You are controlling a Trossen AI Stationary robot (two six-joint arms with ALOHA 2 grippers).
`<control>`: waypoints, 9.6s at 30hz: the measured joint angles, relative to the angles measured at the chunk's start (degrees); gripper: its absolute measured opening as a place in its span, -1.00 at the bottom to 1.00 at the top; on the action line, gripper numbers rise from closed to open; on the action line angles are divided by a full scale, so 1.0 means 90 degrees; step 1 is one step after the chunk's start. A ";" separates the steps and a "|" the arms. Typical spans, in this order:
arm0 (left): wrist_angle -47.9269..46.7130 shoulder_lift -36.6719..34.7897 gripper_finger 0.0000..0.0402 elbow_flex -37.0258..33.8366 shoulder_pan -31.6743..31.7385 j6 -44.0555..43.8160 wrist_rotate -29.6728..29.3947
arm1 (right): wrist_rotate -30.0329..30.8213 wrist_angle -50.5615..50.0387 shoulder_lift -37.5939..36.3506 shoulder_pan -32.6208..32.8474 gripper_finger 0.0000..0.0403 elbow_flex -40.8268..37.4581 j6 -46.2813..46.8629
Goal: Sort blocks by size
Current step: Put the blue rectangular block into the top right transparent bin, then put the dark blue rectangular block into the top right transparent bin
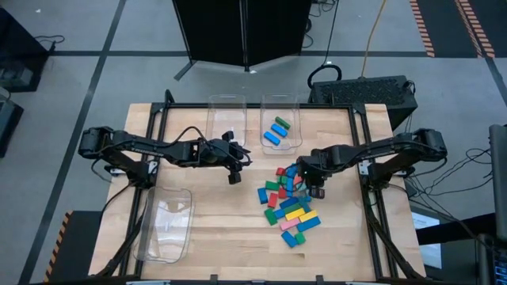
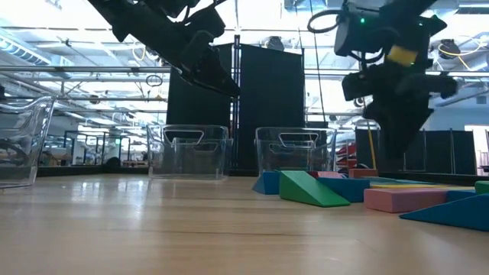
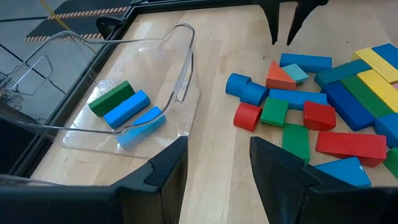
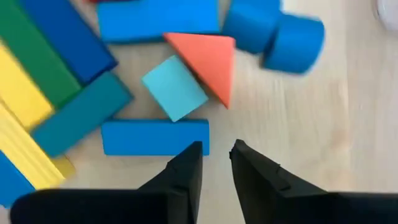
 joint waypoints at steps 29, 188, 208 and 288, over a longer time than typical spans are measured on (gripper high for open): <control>-0.0066 0.0000 -0.14 -0.0002 -0.0005 -0.0166 0.0002 | -0.0002 0.0590 0.0718 0.1105 0.16 0.0030 0.6368; -0.0373 0.0000 -0.14 -0.0002 0.0007 -0.0435 -0.0178 | 0.0141 0.3003 0.2133 -0.3490 -0.74 0.2359 0.1252; -0.0186 0.0000 -0.14 -0.0002 0.0159 -0.0097 -0.0243 | -0.0171 0.3190 0.2888 -0.3753 -0.67 0.2359 0.1210; -0.0249 0.0000 -0.14 -0.0002 0.0097 -0.0002 -0.0233 | 0.1066 -0.0530 -0.0619 -0.0405 -0.41 0.2359 0.1994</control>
